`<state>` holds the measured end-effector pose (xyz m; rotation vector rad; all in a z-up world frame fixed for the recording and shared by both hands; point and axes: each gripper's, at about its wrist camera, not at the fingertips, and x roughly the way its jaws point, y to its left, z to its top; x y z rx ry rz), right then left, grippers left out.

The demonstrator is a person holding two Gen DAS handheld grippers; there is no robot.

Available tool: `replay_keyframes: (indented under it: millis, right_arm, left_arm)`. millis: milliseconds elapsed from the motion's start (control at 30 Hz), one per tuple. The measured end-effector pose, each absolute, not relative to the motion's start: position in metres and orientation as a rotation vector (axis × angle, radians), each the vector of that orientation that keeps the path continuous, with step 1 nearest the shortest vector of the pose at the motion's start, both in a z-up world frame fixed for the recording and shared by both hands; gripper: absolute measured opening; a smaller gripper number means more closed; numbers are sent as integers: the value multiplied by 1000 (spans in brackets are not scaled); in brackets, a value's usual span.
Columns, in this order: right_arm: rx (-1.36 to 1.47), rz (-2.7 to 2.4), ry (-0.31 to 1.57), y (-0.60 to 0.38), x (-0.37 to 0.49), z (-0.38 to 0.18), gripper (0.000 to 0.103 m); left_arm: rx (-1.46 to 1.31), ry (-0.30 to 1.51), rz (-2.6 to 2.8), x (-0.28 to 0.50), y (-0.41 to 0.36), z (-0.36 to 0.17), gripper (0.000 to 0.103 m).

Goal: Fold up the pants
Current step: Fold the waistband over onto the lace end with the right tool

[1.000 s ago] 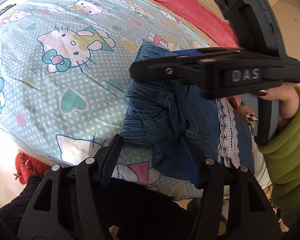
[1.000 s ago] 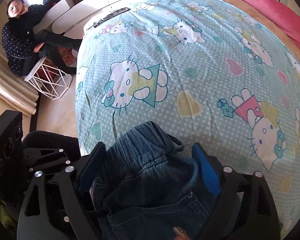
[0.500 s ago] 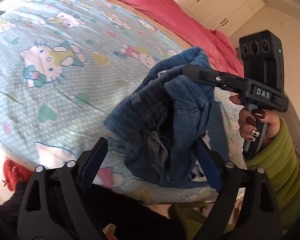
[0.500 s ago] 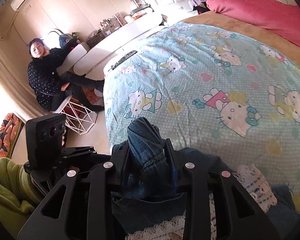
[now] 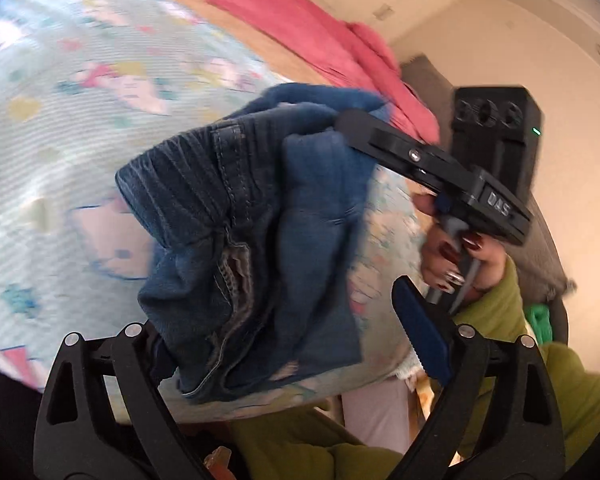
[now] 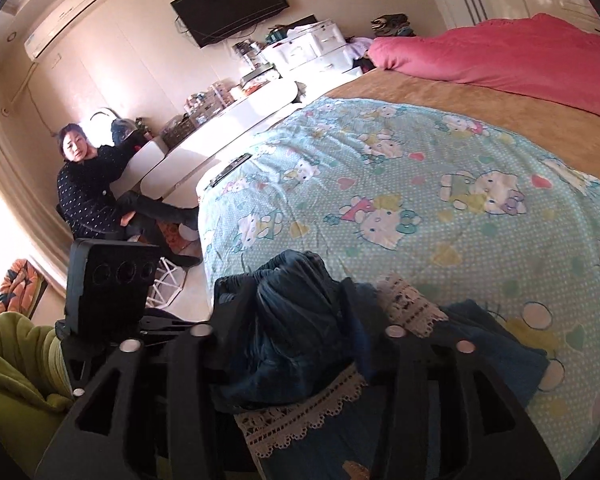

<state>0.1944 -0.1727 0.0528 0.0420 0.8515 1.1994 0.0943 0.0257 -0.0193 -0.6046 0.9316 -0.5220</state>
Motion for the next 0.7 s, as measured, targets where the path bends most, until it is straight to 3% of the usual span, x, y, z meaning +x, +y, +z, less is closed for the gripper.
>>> replay_keyframes:
  millis: [33, 67, 267, 367, 600, 633, 700]
  right_arm:
    - [45, 1149, 845, -183, 195, 50, 78]
    - [50, 1083, 853, -195, 196, 44, 80]
    - [104, 886, 972, -240, 190, 0, 81]
    - [208, 844, 986, -249, 184, -7, 91]
    - [174, 805, 1055, -217, 185, -17, 91]
    - [129, 767, 1071, -213, 185, -22, 85]
    - [19, 686, 1074, -210, 184, -32, 81]
  left_arm:
    - [-586, 934, -540, 97, 17, -19, 85]
    - [-552, 938, -550, 96, 6, -20, 85]
    - [-447, 1010, -581, 92, -30, -34, 86]
    - [-393, 1015, -561, 89, -41, -37, 86]
    - [-279, 1010, -520, 75, -49, -42, 87]
    - [-257, 1003, -517, 74, -51, -42, 87]
    - [-206, 1001, -511, 72, -56, -44, 87]
